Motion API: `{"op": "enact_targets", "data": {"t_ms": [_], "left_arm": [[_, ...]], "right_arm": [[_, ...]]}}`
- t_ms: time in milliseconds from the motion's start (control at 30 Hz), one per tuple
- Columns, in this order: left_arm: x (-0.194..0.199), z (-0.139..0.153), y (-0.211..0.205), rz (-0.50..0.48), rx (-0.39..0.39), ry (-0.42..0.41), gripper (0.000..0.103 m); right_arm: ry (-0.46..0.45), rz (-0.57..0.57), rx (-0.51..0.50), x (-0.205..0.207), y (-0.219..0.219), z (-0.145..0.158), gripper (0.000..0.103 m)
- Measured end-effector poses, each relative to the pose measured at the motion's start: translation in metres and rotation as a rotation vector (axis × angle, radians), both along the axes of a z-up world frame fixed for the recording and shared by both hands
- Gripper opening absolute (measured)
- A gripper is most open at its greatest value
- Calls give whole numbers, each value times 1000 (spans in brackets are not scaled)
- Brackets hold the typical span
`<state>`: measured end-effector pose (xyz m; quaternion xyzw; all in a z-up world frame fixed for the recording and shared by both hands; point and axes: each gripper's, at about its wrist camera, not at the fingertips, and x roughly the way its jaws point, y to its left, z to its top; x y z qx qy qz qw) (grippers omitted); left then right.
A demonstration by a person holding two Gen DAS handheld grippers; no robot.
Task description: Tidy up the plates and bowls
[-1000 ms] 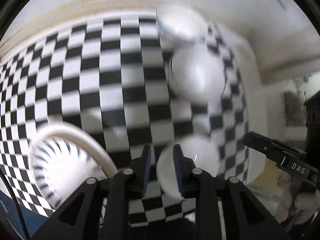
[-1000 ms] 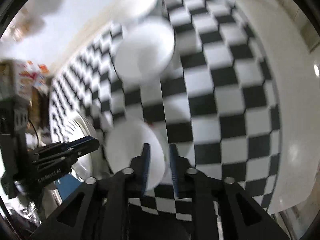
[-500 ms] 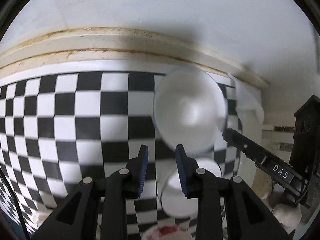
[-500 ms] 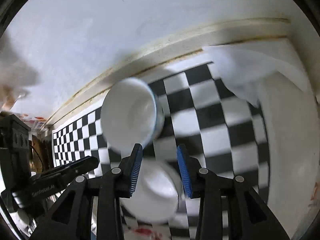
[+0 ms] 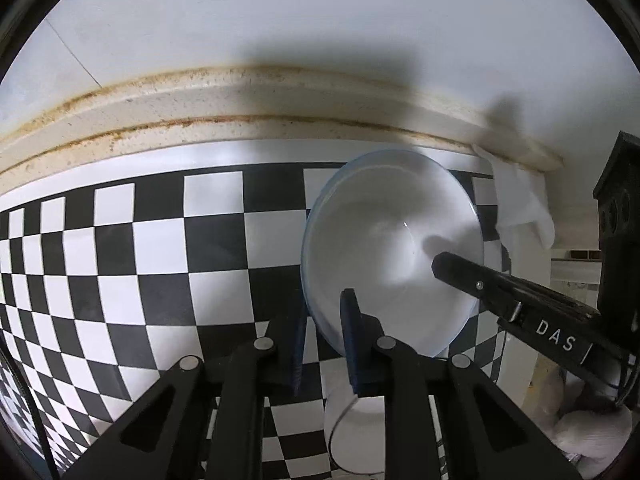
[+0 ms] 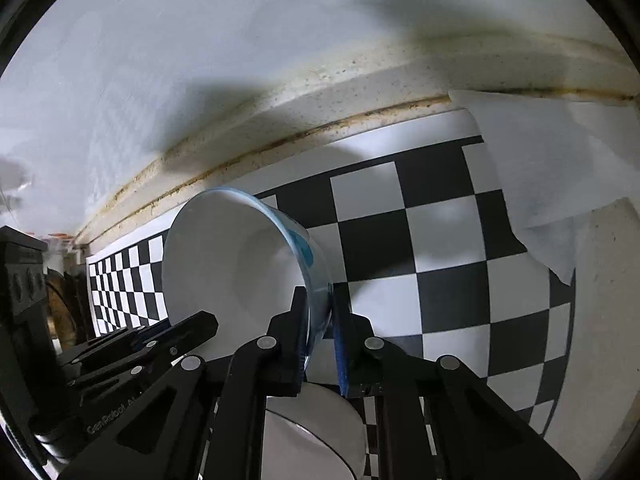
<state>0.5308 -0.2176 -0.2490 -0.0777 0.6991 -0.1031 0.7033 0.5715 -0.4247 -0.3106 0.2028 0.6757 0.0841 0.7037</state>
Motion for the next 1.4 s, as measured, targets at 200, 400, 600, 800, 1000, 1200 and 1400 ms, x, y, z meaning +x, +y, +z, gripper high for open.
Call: {"op": "enact_targets", "data": {"t_ms": [200, 400, 600, 800, 1000, 1200, 1400], "left_arm": [[-20, 43, -2, -16, -17, -67, 15], [-44, 89, -6, -58, -30, -126, 15], [-84, 135, -5, -97, -45, -185, 15], [-131, 153, 3, -132, -51, -199, 15], [-180, 138, 12, -154, -54, -153, 15], [-214, 98, 18, -165, -47, -64, 15], [-230, 64, 17, -181, -7, -5, 15]], "right_arm": [[-56, 2, -2, -25, 2, 32, 13], [-122, -12, -7, -59, 4, 79, 13], [-179, -29, -16, -104, 7, 126, 13], [-208, -28, -25, -158, 1, 157, 13], [-196, -32, -22, -214, 12, 155, 13], [-134, -36, -14, -263, 22, 119, 13], [-68, -33, -24, -289, 31, 81, 13]]}}
